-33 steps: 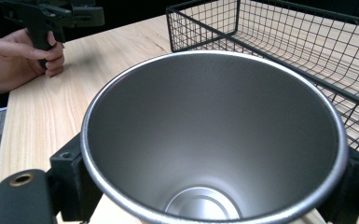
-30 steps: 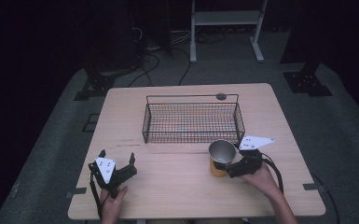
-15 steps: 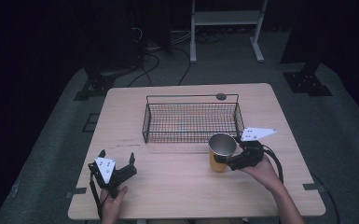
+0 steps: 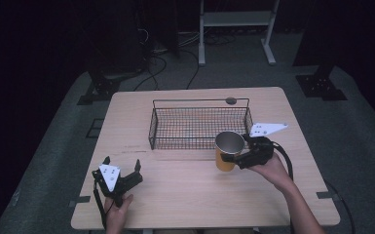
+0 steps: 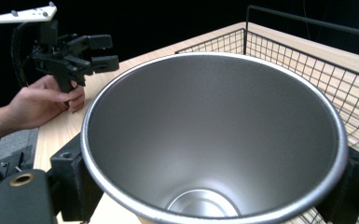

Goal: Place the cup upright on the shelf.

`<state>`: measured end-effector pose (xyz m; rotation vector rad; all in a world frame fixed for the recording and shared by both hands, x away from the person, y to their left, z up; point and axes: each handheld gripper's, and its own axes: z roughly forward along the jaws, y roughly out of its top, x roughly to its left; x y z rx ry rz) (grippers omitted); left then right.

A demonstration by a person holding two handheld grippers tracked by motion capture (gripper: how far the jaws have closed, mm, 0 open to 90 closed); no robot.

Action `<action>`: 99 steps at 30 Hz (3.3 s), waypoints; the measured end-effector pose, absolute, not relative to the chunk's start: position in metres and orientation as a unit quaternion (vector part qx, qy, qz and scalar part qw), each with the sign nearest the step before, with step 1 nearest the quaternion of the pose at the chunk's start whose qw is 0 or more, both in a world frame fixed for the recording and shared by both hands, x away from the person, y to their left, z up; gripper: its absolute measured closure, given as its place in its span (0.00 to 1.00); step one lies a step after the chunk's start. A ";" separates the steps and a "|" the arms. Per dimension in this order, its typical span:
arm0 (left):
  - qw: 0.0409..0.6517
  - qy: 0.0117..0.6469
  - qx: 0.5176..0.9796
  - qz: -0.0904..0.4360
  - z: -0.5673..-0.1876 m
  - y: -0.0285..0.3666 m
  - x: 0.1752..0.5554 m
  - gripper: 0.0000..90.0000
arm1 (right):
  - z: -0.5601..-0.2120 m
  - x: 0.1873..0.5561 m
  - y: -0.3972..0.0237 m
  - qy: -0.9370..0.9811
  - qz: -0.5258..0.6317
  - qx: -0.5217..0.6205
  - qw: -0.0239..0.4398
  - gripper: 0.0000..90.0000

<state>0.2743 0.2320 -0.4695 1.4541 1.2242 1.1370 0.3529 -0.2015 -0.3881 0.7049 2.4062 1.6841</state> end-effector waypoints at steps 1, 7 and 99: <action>0.447 0.495 0.587 0.459 -0.469 0.232 0.274 0.00 | -0.386 0.354 -0.201 0.795 0.557 0.233 0.061 0.14; 0.447 0.495 0.587 0.459 -0.469 0.232 0.274 0.00 | -0.379 0.359 -0.199 0.794 0.559 0.230 0.059 0.14; 0.452 0.499 0.583 0.454 -0.469 0.234 0.275 0.00 | -0.328 0.485 -0.156 0.798 0.551 0.240 0.049 0.14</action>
